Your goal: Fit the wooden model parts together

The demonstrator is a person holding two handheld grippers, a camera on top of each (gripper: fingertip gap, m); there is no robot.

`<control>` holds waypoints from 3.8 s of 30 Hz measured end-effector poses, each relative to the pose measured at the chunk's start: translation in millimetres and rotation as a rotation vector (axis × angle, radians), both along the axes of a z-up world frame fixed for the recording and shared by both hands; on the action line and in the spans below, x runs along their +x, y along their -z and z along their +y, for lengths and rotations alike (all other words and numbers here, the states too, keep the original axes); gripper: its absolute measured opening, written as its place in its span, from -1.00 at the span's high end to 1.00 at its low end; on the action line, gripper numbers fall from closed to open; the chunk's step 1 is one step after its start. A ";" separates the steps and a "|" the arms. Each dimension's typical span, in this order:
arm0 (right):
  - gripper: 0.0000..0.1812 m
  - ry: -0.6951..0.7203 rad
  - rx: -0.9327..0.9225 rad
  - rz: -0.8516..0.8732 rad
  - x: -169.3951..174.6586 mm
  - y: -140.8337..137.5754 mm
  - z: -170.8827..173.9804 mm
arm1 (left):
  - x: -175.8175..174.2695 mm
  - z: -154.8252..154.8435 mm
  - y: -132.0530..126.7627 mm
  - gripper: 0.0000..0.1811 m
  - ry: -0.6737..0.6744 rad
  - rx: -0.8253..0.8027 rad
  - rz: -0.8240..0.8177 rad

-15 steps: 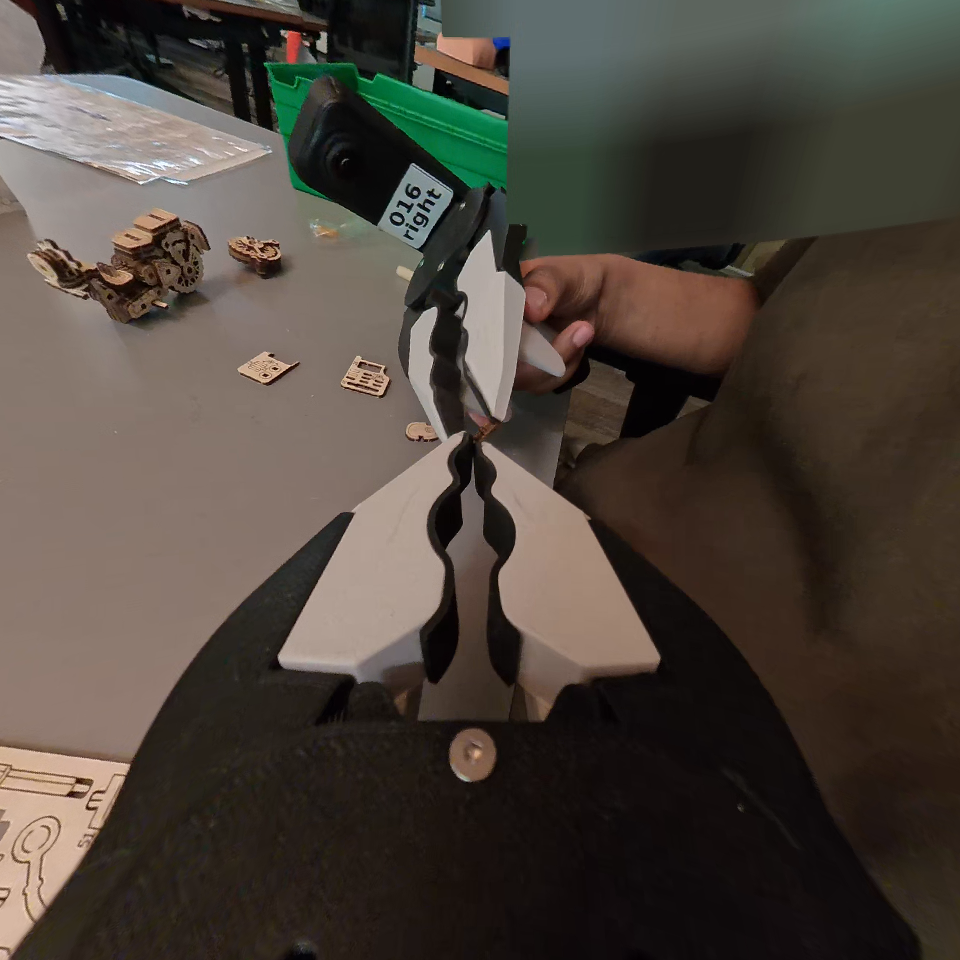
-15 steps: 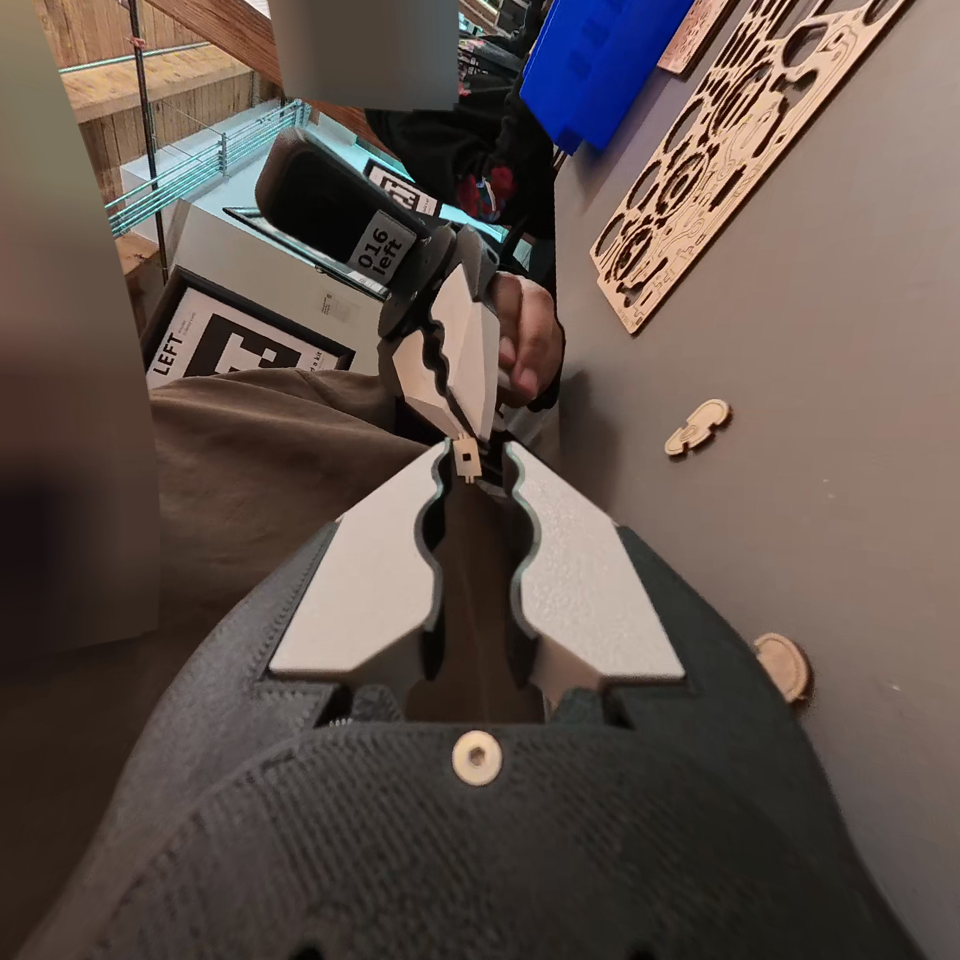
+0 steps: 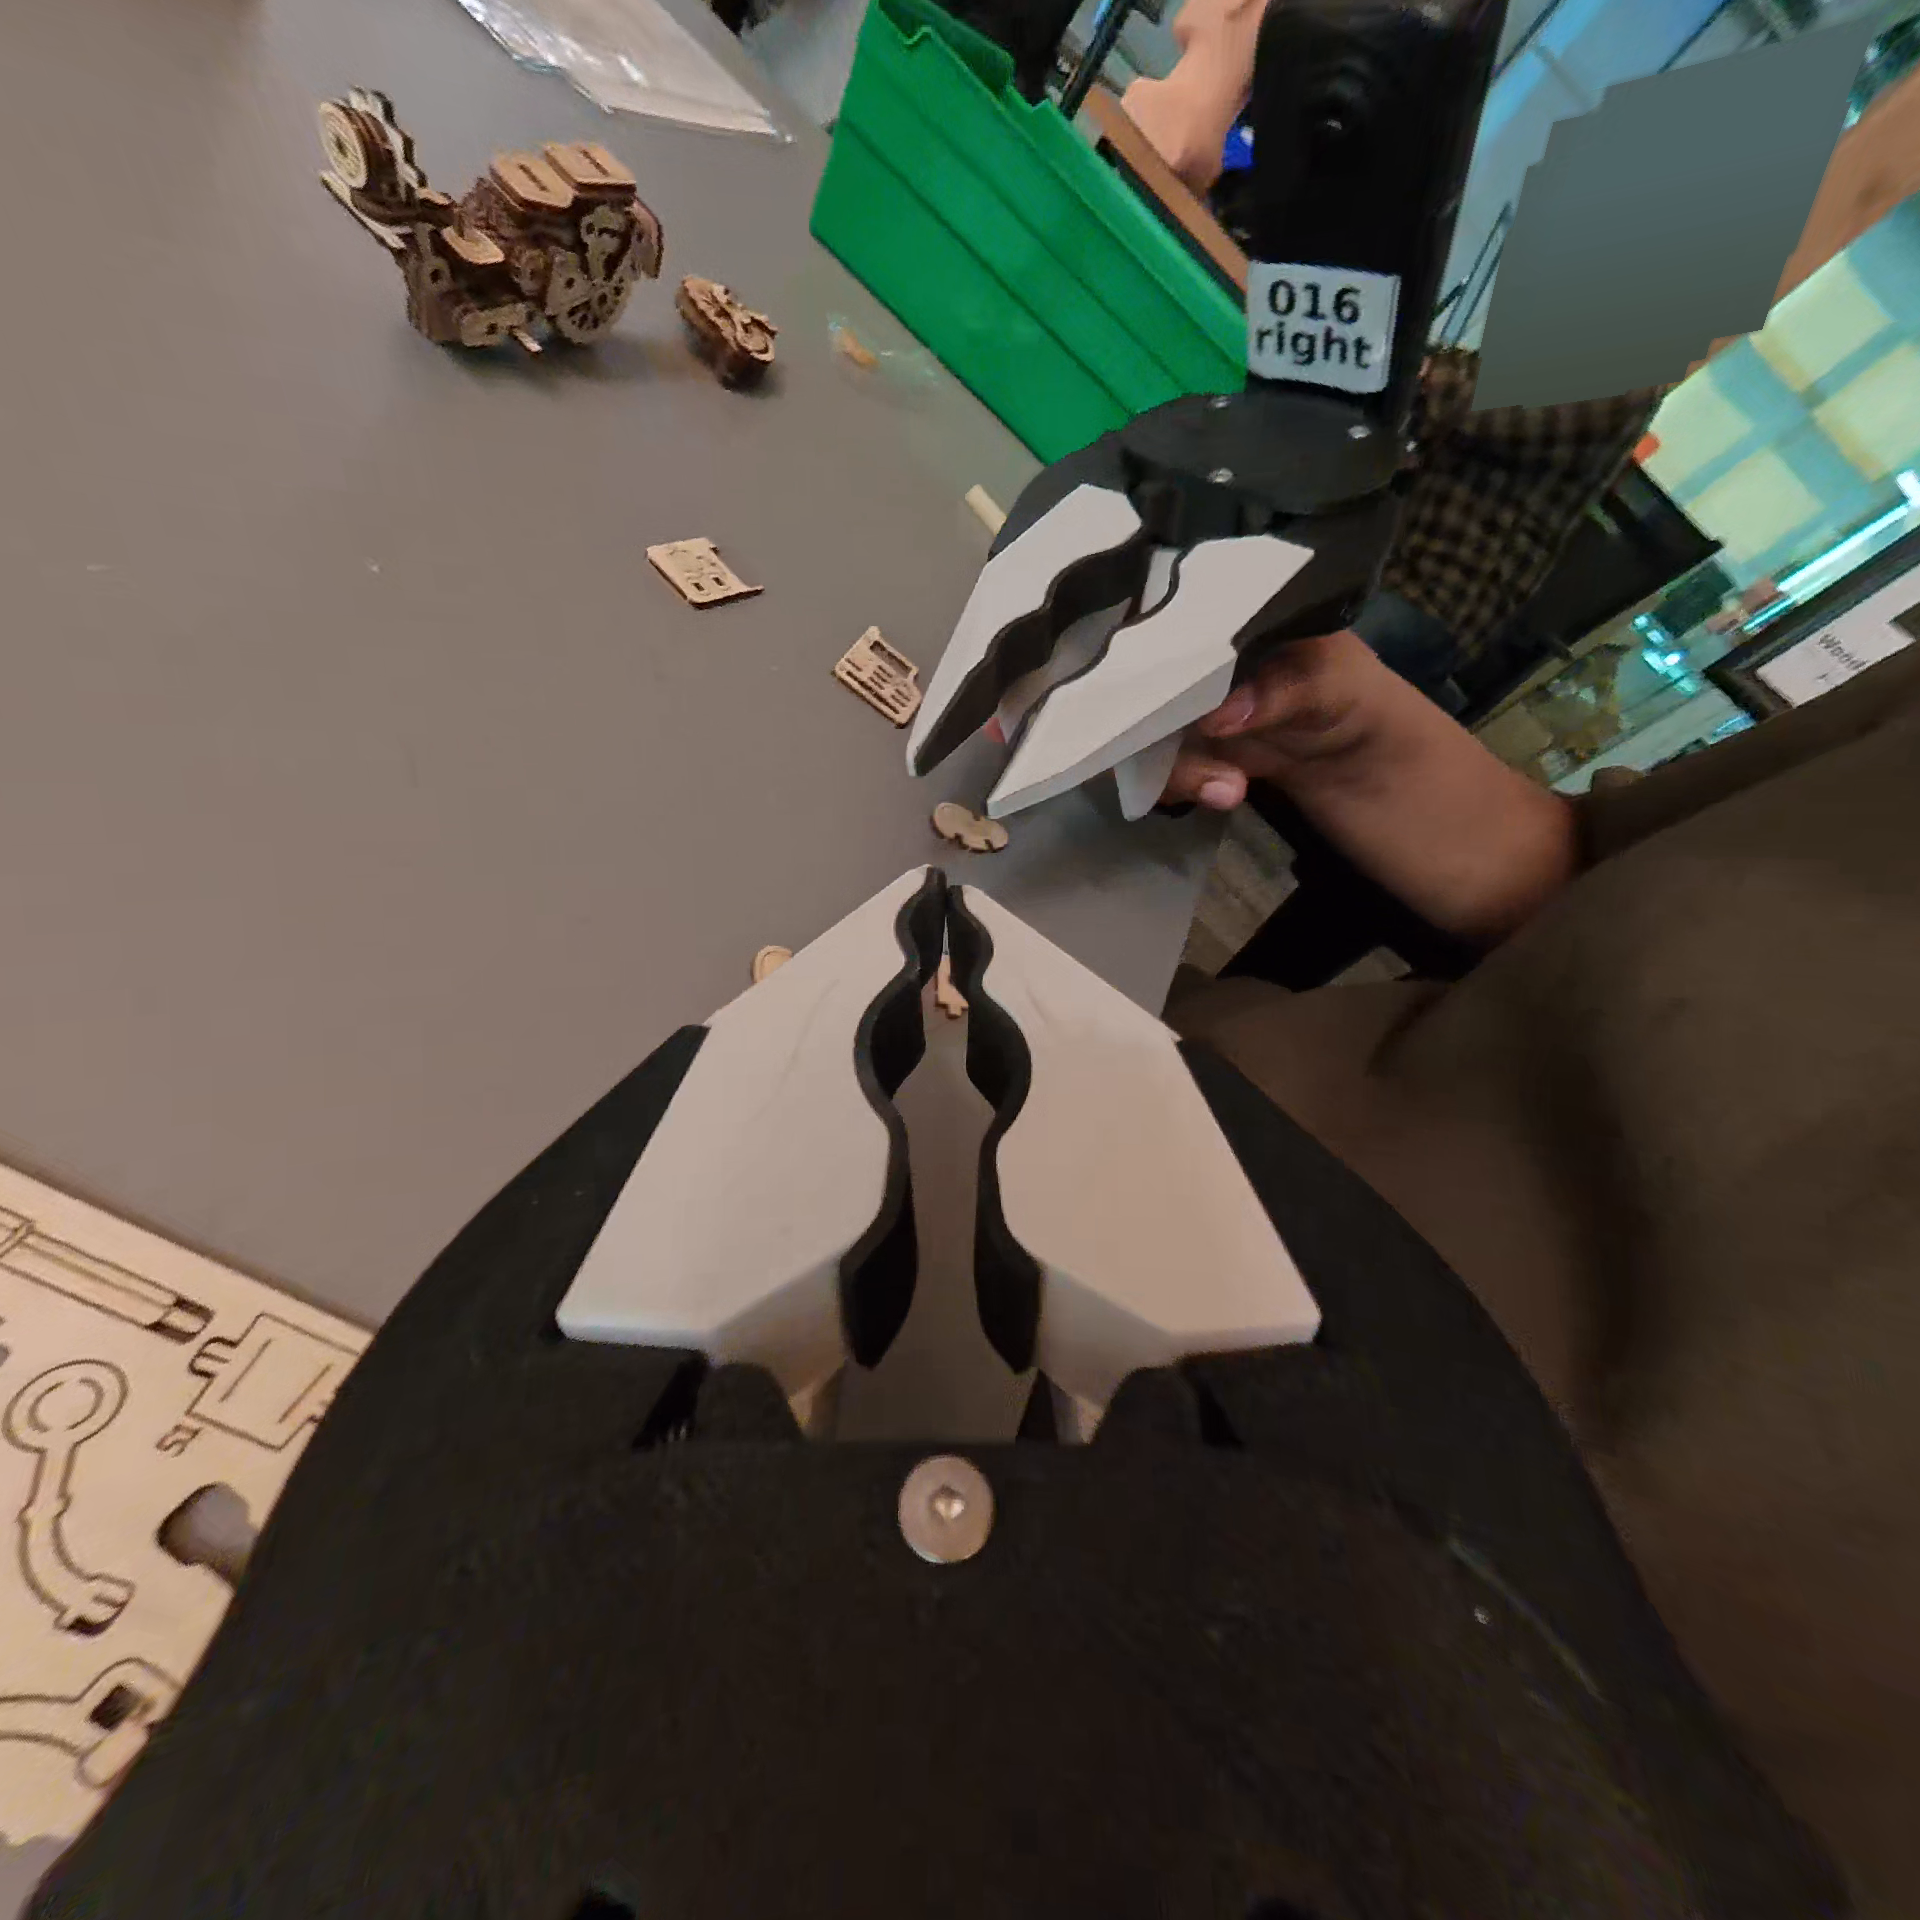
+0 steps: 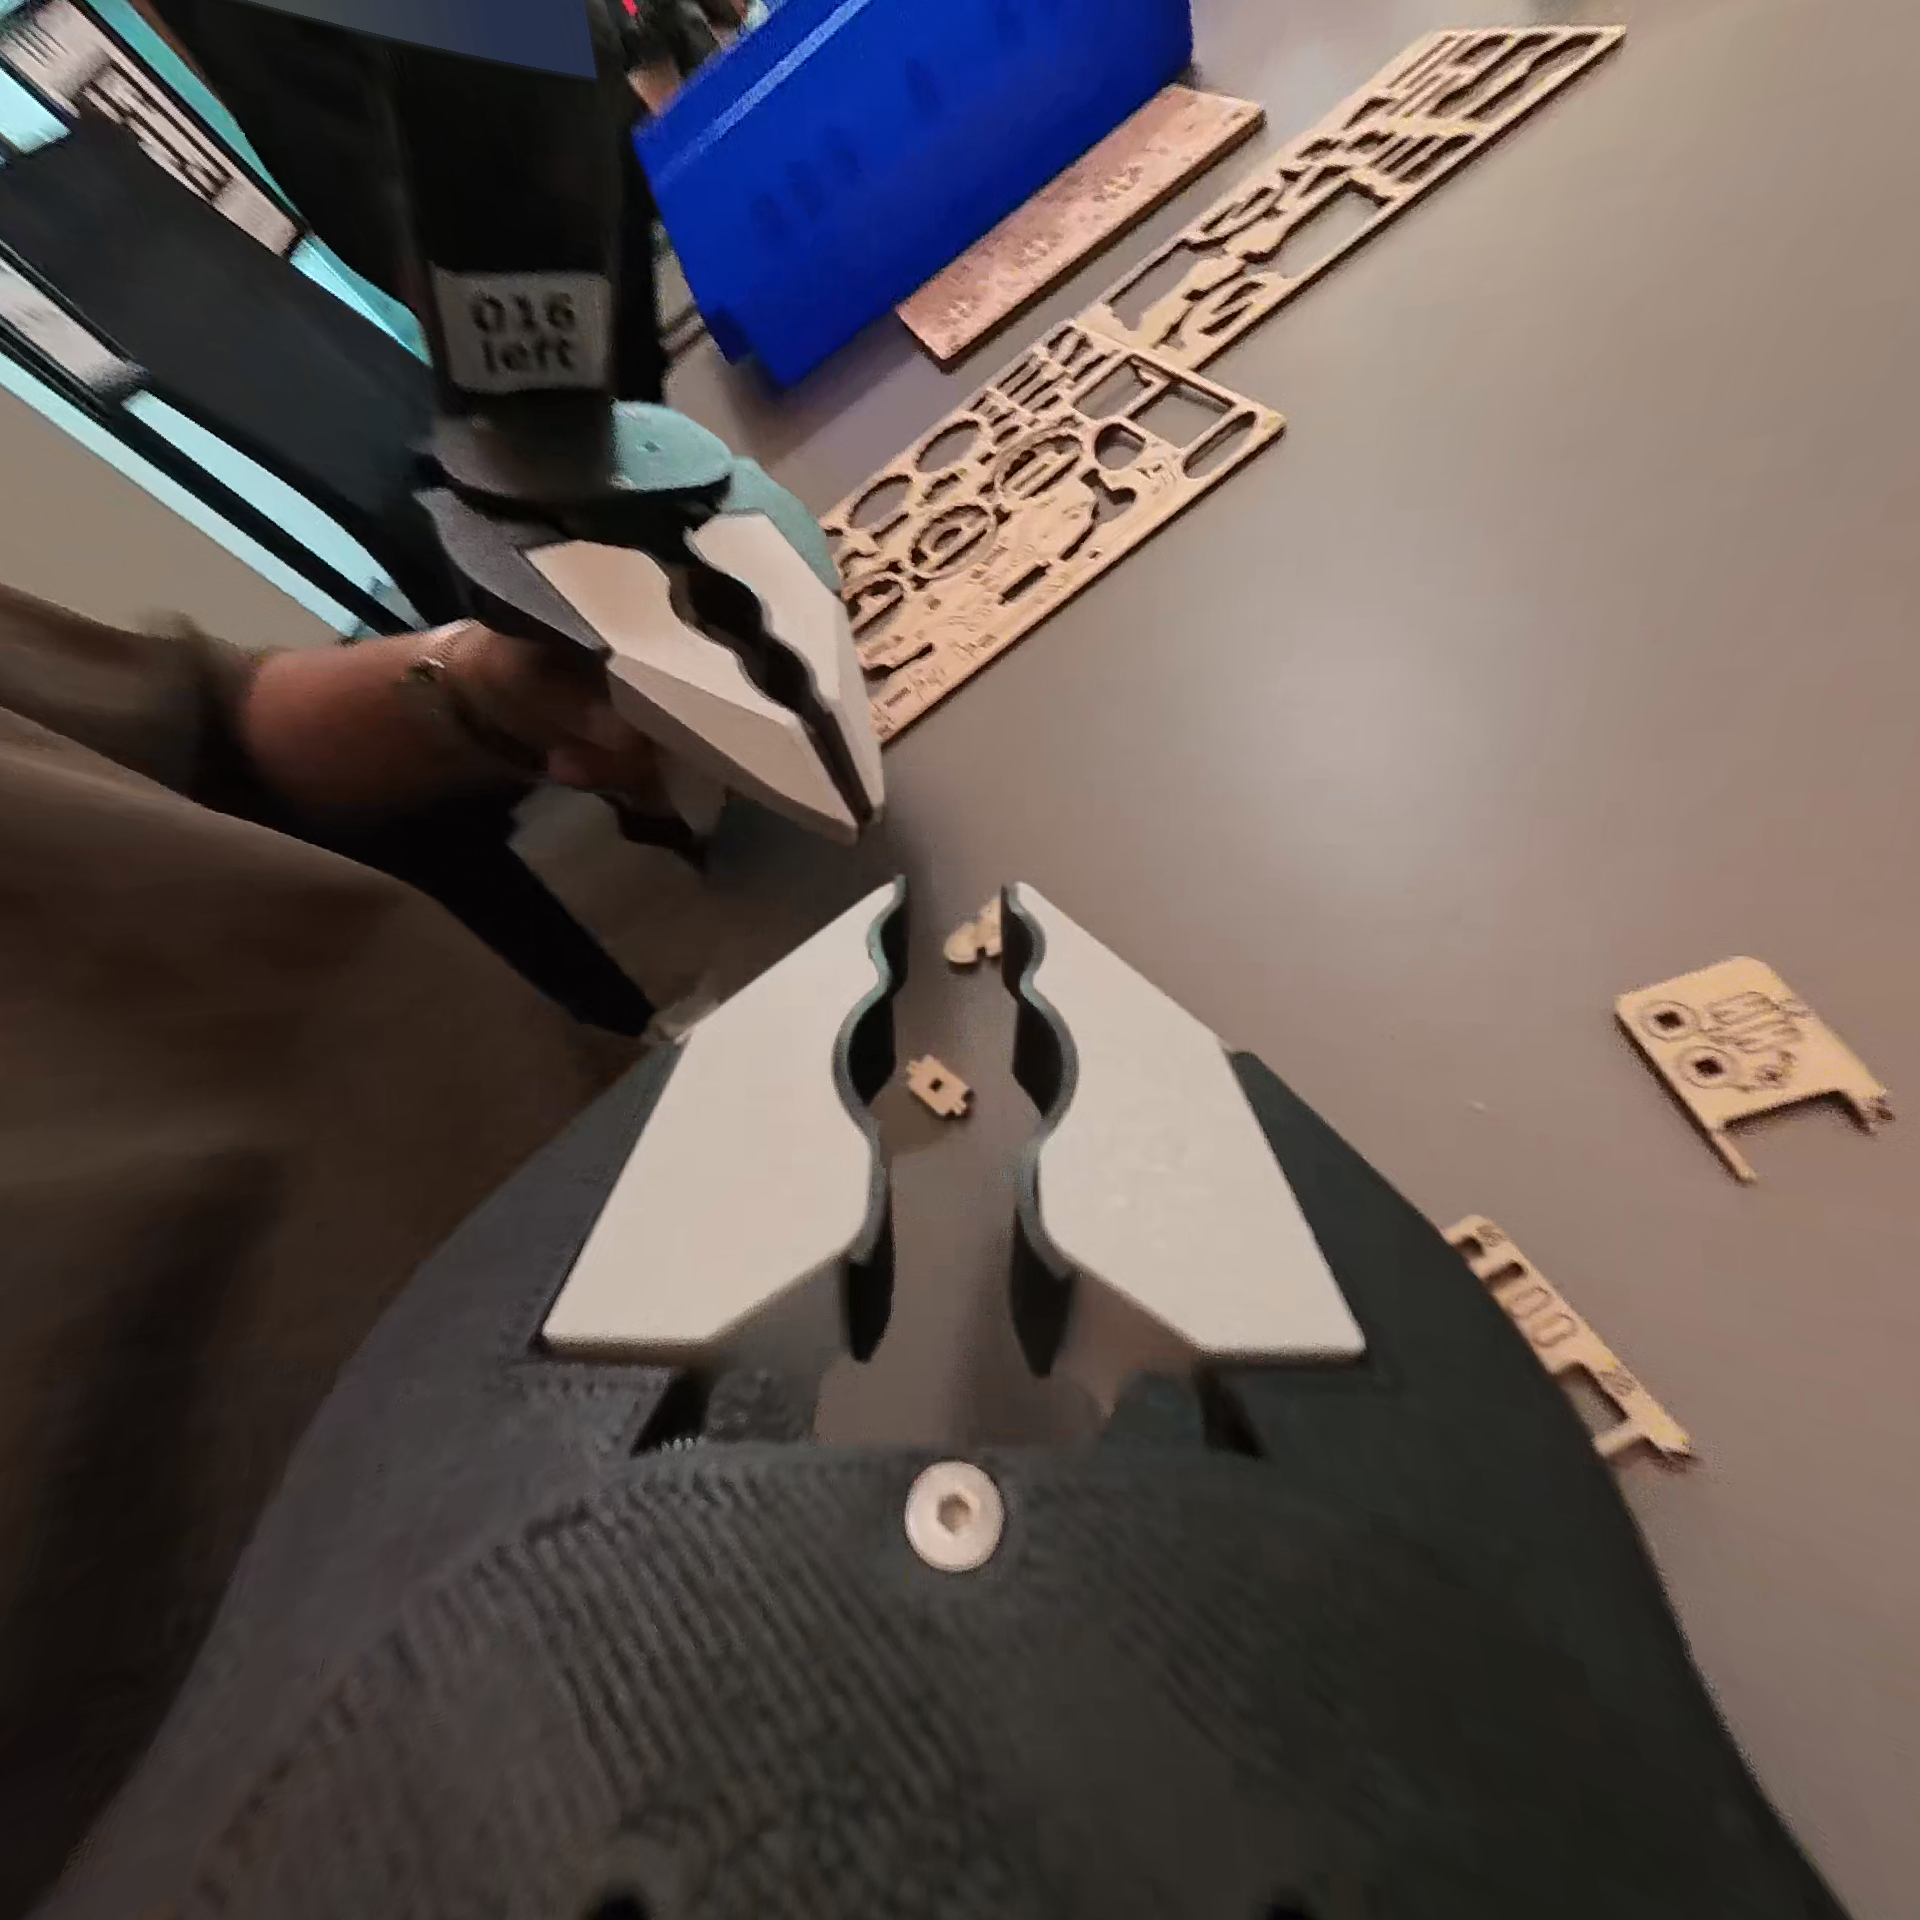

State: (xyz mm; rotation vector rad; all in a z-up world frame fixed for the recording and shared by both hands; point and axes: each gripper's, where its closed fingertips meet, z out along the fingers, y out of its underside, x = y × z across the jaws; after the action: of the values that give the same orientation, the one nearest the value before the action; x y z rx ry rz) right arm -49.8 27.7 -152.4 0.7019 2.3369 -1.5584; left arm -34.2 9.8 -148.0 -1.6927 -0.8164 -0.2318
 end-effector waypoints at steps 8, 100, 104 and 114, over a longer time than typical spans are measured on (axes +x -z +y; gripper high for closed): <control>0.79 -0.188 0.386 0.250 26.1 43.7 12.1 | 6.2 6.6 11.4 1.00 0.031 -0.102 0.056; 0.99 -0.146 -0.088 -0.047 26.7 -11.1 -5.2 | 14.3 12.1 -13.0 0.91 0.072 0.233 -0.256; 0.99 -0.152 -0.094 -0.043 28.1 -12.8 -6.4 | 12.5 10.6 -12.5 0.99 0.068 0.257 -0.295; 0.62 -0.026 0.046 0.357 4.5 -11.9 -3.8 | 3.4 6.5 -2.5 1.00 -0.020 0.327 -0.505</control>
State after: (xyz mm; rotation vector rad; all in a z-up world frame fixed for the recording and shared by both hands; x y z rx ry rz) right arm -45.4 23.8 -140.6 0.4275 2.6266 -1.7446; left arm -30.8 16.3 -145.6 -1.3289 -1.0956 -0.7593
